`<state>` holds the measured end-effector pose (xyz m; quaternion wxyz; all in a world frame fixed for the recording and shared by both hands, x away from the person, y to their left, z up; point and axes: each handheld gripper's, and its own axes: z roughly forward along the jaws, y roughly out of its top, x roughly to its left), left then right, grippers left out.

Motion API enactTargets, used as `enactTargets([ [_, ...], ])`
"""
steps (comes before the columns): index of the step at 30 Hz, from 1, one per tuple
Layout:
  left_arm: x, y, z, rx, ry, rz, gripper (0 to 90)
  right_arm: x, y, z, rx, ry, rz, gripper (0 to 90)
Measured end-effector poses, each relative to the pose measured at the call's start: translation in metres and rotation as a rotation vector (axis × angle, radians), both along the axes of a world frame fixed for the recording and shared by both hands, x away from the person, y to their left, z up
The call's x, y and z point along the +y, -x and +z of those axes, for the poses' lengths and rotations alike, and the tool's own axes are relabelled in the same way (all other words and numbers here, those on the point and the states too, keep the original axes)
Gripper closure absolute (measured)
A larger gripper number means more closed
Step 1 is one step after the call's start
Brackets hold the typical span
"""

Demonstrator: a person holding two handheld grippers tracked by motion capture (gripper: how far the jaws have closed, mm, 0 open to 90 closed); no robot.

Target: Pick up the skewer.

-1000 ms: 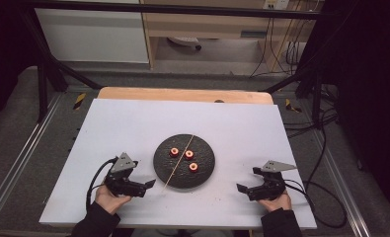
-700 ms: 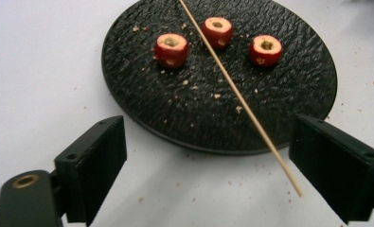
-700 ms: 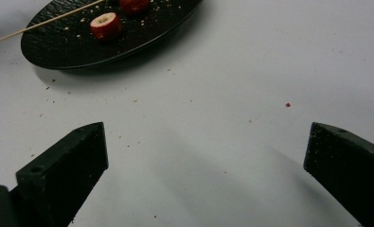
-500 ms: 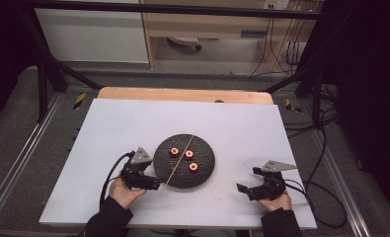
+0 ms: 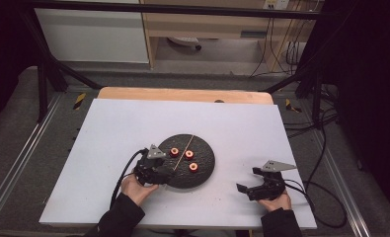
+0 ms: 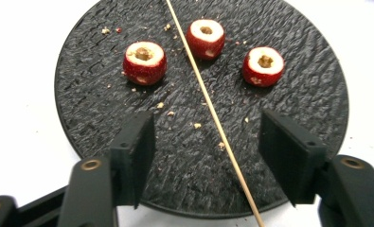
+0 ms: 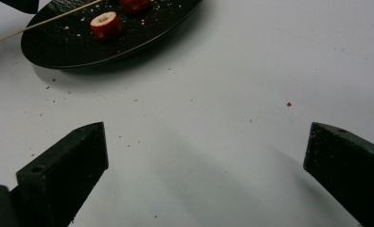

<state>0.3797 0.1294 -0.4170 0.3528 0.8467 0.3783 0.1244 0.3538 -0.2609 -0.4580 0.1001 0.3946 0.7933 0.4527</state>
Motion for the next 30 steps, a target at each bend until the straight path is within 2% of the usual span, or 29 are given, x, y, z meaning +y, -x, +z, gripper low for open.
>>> enactTargets([
  [4, -0.009, -0.001, -0.003, 0.007, -0.043, 0.010, 44.3, 0.000, 0.000, 0.000, 0.002, -0.002, 0.001, 1.3],
  [12, -0.022, 0.000, -0.007, 0.029, -0.065, 0.032, 59.7, 0.000, 0.000, 0.000, 0.003, -0.006, 0.000, 1.3],
  [15, -0.024, 0.000, -0.007, 0.025, -0.087, 0.042, 63.9, 0.000, 0.000, 0.000, 0.003, -0.005, 0.002, 1.3],
  [21, -0.027, 0.001, -0.008, 0.024, -0.098, 0.058, 72.2, 0.000, 0.000, 0.000, 0.001, -0.007, 0.003, 1.4],
  [25, -0.030, 0.002, -0.009, 0.009, -0.126, 0.072, 76.5, 0.000, 0.000, 0.000, 0.002, -0.007, 0.003, 1.3],
  [30, -0.033, 0.002, -0.010, 0.007, -0.140, 0.087, 81.2, 0.000, 0.000, 0.000, 0.004, -0.007, 0.004, 1.3],
])
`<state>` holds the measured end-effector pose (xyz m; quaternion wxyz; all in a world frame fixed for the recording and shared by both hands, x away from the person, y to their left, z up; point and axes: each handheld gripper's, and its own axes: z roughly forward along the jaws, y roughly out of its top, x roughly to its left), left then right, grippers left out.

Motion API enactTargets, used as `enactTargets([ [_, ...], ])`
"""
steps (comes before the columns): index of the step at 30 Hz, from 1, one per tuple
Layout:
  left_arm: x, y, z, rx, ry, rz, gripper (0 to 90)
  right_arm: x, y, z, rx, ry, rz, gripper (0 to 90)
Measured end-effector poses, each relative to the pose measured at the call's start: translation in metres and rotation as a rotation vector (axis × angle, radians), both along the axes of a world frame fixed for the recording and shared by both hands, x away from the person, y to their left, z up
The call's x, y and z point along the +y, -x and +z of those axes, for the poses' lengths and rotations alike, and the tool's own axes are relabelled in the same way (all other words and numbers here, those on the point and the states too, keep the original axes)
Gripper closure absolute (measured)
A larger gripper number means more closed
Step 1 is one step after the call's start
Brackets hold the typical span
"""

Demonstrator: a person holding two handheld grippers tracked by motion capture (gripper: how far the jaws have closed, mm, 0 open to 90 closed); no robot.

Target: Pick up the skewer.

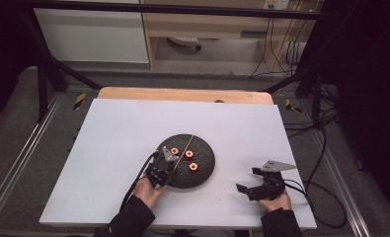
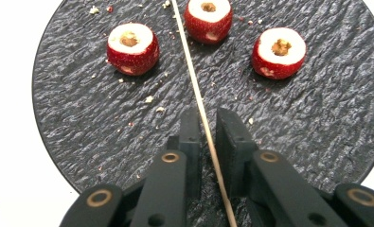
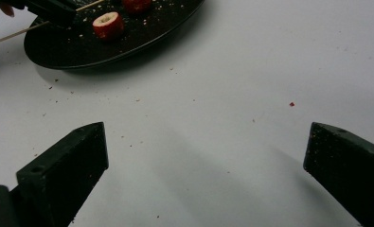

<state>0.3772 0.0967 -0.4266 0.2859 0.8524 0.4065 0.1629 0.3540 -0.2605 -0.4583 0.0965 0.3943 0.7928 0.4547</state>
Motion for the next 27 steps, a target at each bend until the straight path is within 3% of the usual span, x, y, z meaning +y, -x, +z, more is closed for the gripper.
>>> enactTargets([
  [6, 0.000, 0.001, 0.001, -0.010, 0.011, 0.026, 87.3, 0.000, 0.000, 0.000, 0.002, 0.000, 0.000, 1.4],
  [13, 0.004, 0.001, 0.000, -0.001, 0.033, 0.027, 87.7, 0.000, 0.000, 0.000, 0.003, 0.001, 0.001, 1.3],
  [19, 0.011, 0.004, 0.005, -0.020, 0.052, 0.010, 87.9, 0.000, 0.001, 0.000, 0.005, 0.002, 0.000, 1.4],
  [27, 0.030, 0.013, 0.015, -0.060, 0.118, -0.030, 87.9, 0.000, 0.001, 0.000, 0.005, 0.002, -0.003, 1.4],
])
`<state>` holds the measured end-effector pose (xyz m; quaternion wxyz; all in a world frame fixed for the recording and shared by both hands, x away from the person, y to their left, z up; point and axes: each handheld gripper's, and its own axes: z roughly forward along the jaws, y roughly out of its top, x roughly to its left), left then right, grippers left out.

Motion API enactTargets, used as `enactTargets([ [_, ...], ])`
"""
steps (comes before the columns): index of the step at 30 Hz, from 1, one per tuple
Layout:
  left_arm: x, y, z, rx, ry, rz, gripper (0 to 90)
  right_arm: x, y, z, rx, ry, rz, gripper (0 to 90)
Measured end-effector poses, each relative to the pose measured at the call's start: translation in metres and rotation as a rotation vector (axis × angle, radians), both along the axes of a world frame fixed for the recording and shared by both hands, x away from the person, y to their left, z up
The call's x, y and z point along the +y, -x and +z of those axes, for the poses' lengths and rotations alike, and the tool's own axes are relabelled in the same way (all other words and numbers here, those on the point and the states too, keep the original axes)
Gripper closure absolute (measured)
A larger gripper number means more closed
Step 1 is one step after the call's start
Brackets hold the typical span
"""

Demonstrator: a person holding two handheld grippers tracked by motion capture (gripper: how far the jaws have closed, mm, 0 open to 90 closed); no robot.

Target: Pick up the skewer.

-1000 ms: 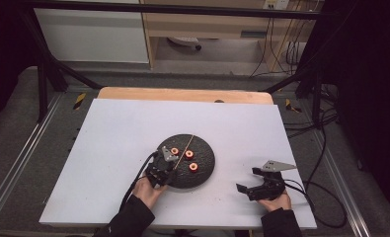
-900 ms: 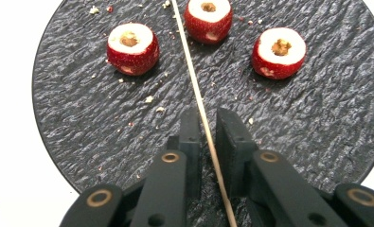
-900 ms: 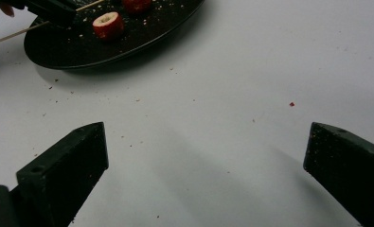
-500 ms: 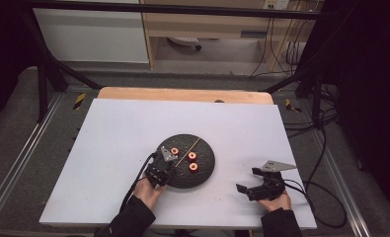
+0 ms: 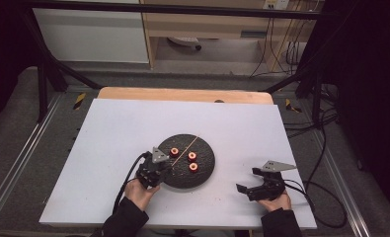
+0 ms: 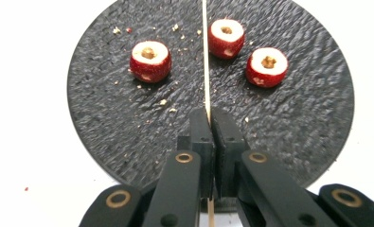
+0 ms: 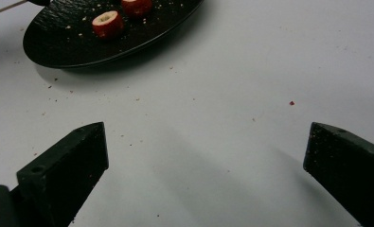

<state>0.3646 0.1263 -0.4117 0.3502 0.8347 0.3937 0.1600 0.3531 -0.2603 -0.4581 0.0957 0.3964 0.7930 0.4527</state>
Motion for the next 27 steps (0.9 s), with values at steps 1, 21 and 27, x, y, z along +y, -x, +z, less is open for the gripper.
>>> enactTargets([
  [1, 0.003, 0.001, 0.001, -0.009, 0.007, -0.007, 87.9, 0.000, 0.000, 0.000, -0.001, 0.001, -0.001, 1.4],
  [21, 0.057, 0.025, -0.002, -0.063, 0.109, -0.094, 87.7, 0.005, 0.000, 0.002, -0.002, 0.017, -0.024, 1.2],
  [27, 0.077, 0.032, -0.008, -0.067, 0.135, -0.086, 87.7, 0.010, -0.001, 0.004, 0.003, 0.022, -0.026, 1.0],
])
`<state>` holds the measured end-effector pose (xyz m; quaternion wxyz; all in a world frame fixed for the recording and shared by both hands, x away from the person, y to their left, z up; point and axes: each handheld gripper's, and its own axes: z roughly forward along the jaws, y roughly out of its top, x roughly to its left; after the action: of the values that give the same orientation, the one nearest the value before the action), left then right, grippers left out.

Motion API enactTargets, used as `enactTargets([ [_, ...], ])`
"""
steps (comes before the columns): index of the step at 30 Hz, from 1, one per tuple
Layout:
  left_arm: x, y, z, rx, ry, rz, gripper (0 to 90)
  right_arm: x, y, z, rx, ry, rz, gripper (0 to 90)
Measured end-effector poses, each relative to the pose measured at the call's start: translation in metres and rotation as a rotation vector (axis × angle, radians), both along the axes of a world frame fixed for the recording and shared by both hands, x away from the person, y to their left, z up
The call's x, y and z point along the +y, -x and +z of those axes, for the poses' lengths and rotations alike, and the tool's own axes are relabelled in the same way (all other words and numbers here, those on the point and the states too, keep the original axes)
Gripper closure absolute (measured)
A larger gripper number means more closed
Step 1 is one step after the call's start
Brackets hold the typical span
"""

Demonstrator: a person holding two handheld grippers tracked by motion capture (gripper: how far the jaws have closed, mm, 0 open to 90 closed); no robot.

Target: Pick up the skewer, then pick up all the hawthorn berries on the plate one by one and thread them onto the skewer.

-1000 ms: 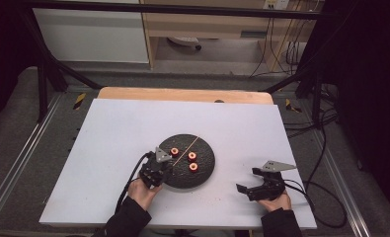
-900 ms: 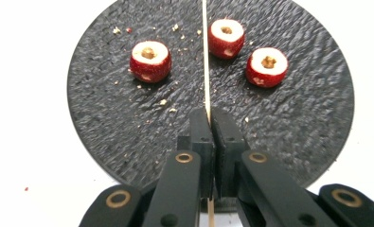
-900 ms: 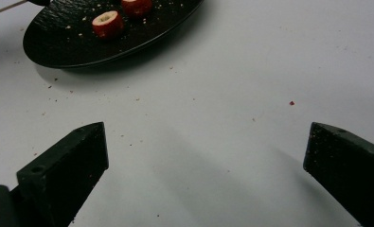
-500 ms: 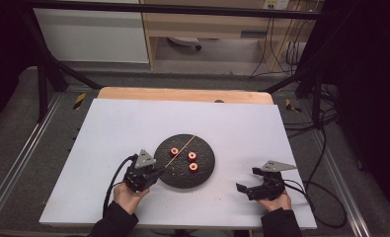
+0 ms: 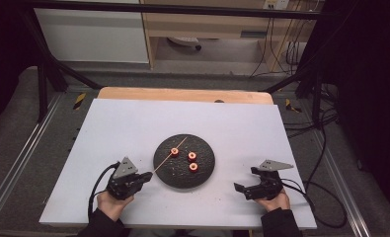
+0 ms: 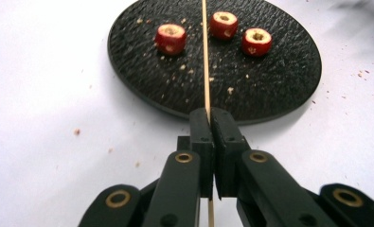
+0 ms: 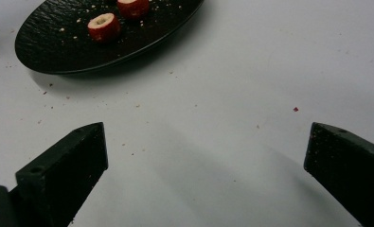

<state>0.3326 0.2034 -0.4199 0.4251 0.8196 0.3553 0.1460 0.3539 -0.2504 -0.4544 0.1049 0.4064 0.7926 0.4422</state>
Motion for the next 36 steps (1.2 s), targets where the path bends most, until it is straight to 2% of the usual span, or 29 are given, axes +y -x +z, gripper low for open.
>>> enactTargets([
  [5, 0.012, 0.004, -0.007, 0.014, 0.027, 0.006, 87.7, 0.005, -0.001, 0.003, 0.002, 0.004, -0.001, 1.1],
  [11, 0.016, 0.007, -0.012, 0.009, 0.013, -0.001, 87.7, 0.016, -0.003, 0.007, 0.013, 0.010, 0.009, 1.0],
  [19, 0.018, 0.009, -0.013, -0.001, 0.022, -0.012, 87.6, 0.037, -0.007, 0.014, 0.010, 0.032, 0.040, 1.1],
  [26, 0.020, 0.010, -0.013, -0.005, 0.032, -0.017, 87.6, 0.056, -0.011, 0.021, 0.027, 0.051, 0.053, 1.4],
  [29, 0.021, 0.010, -0.014, -0.002, 0.037, -0.016, 87.6, 0.064, -0.015, 0.023, 0.035, 0.043, 0.055, 1.9],
  [36, 0.022, 0.009, -0.015, -0.001, 0.044, -0.013, 87.6, 0.088, -0.027, 0.031, 0.055, 0.087, 0.080, 1.9],
])
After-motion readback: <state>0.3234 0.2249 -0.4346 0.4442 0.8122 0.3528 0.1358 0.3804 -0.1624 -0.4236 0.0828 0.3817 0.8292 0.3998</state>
